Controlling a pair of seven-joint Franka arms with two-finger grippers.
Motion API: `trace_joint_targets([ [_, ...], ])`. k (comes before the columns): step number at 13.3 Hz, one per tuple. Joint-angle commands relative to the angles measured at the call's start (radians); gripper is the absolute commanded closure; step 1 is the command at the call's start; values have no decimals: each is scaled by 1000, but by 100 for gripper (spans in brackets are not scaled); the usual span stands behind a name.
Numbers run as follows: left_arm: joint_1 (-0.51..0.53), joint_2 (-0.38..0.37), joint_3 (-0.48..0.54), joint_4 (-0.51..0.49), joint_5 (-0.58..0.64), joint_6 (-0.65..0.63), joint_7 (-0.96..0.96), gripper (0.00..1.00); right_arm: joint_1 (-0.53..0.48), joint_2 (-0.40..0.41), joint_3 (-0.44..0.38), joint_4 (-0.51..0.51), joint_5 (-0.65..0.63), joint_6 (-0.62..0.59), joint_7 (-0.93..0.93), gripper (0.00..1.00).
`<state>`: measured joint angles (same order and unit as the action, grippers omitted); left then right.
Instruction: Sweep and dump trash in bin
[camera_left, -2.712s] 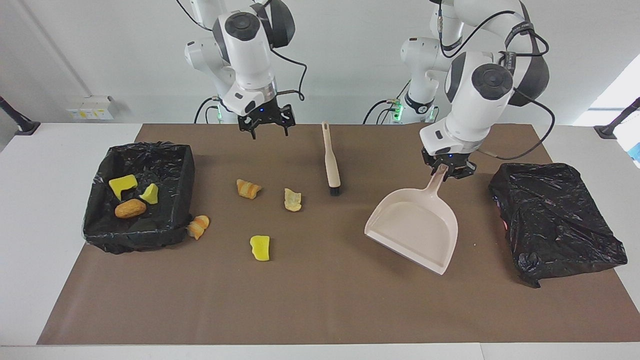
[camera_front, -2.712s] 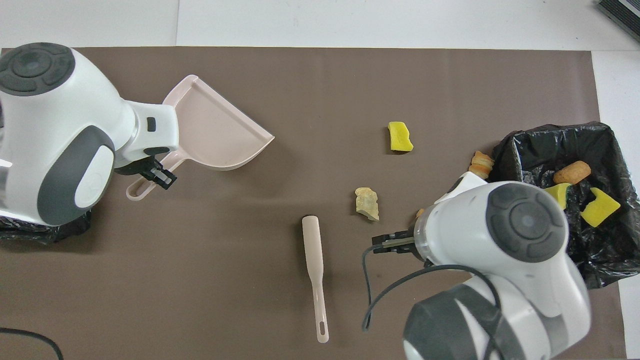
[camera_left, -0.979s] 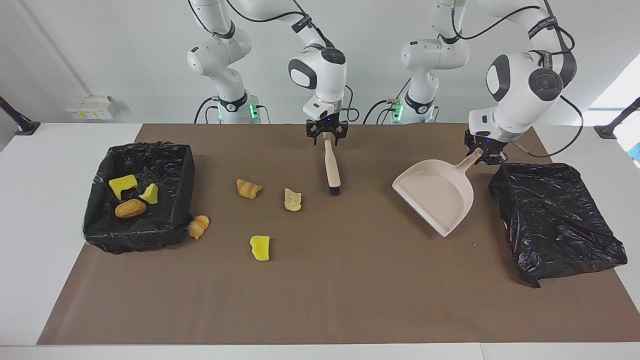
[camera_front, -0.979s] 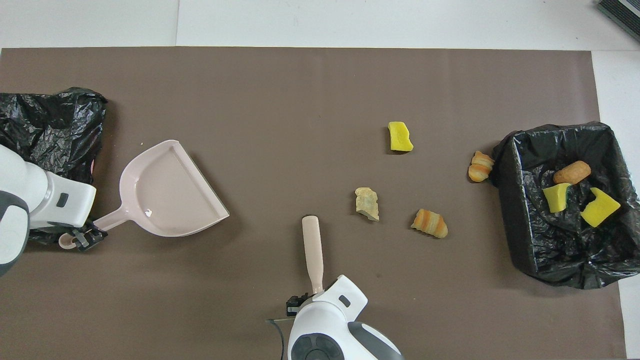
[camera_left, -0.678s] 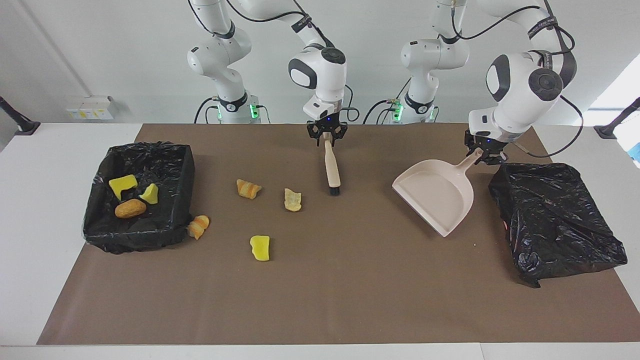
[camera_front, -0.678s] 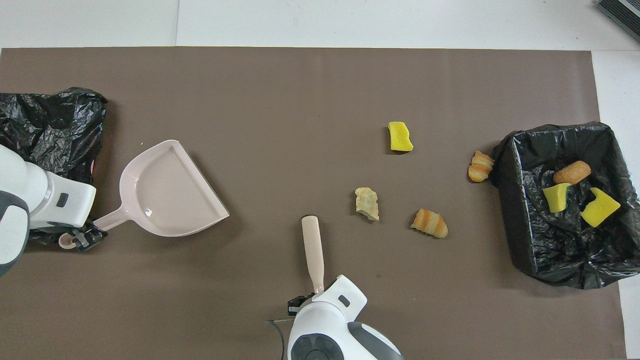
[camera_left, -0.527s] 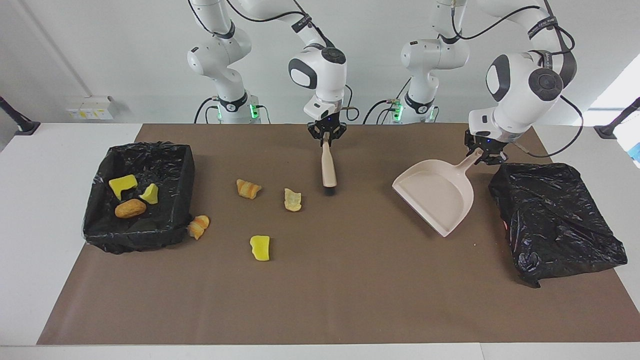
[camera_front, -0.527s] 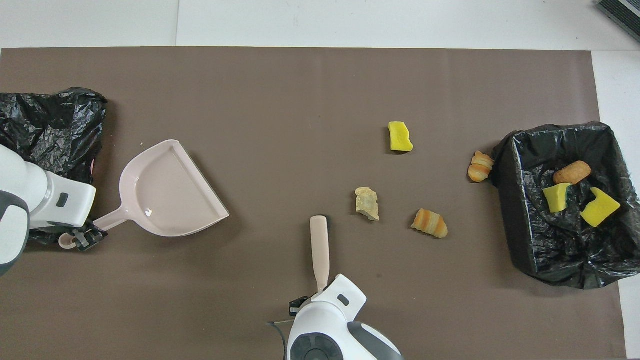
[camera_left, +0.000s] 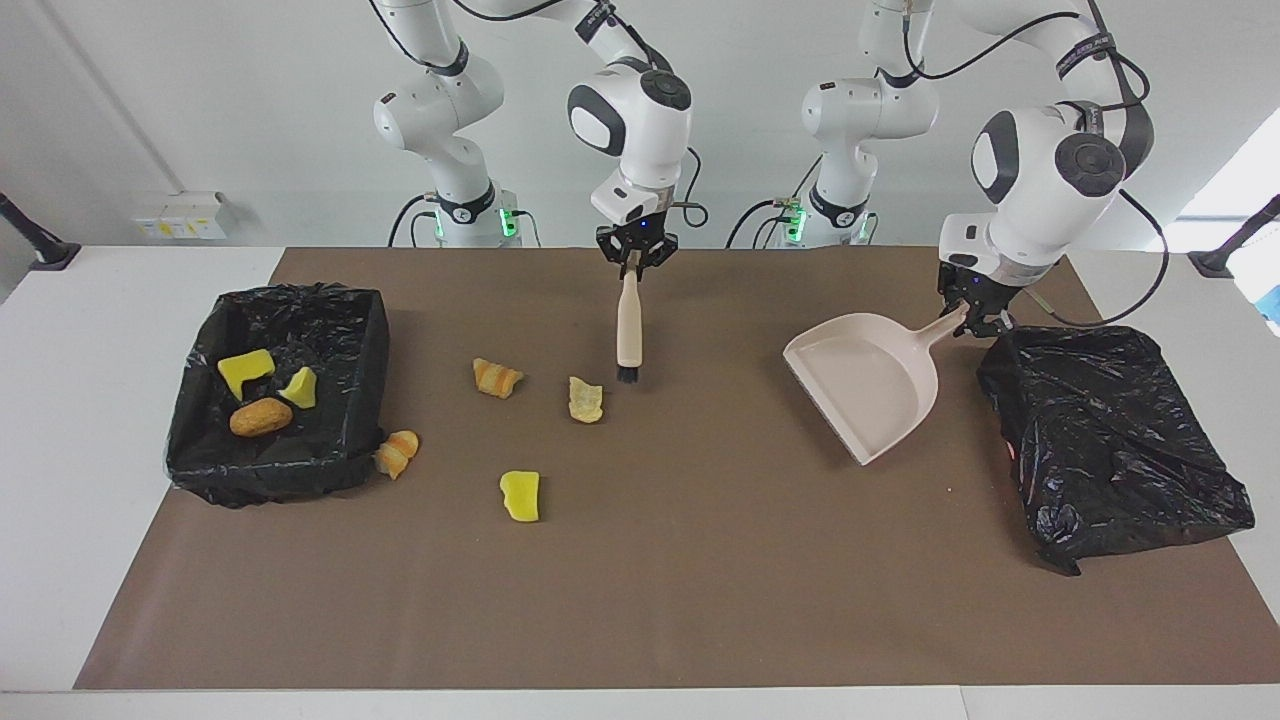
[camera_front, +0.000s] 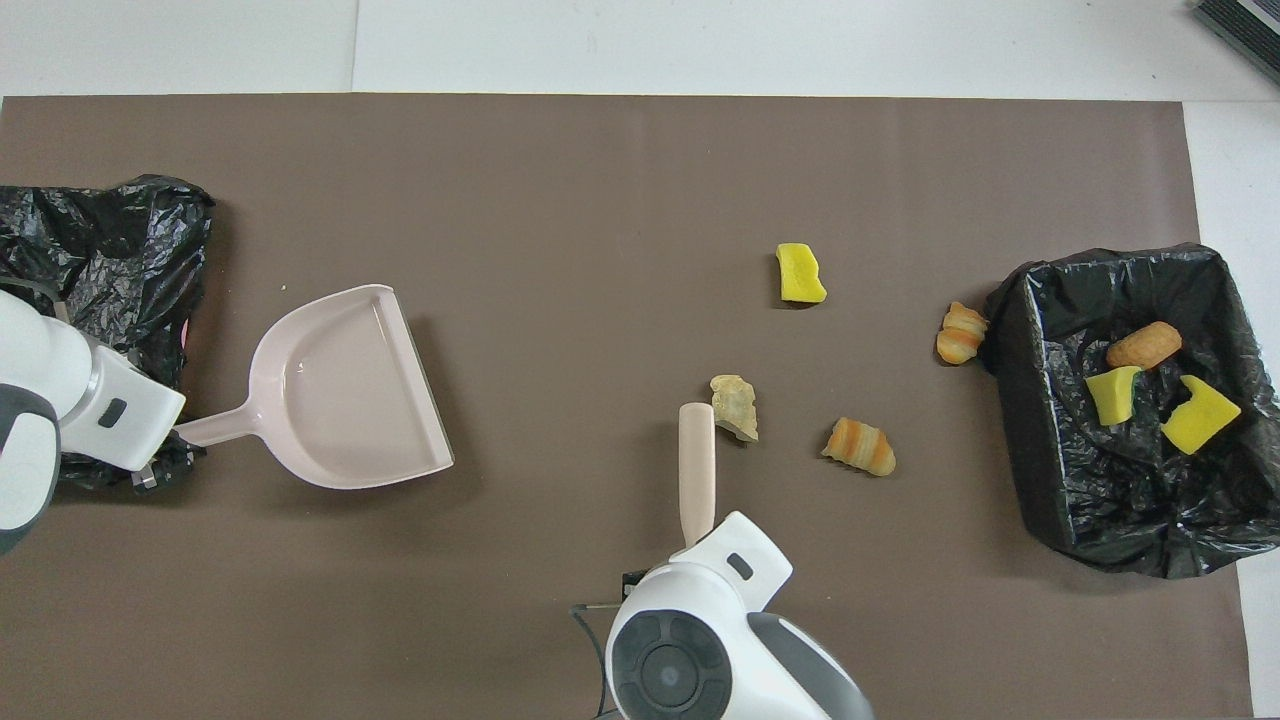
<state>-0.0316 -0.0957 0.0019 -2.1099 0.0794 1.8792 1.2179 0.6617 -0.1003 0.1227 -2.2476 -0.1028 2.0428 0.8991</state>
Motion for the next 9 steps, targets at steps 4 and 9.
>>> trace_joint_targets([
  [4, -5, -24, -10, -28, 25, 40, 52, 100, -224, 8, 0, -7, -205, -18, -48, 100],
  [9, -73, -6, -17, -36, 23, 70, -6, 100, -473, 50, 3, -9, -420, 19, -227, 100],
])
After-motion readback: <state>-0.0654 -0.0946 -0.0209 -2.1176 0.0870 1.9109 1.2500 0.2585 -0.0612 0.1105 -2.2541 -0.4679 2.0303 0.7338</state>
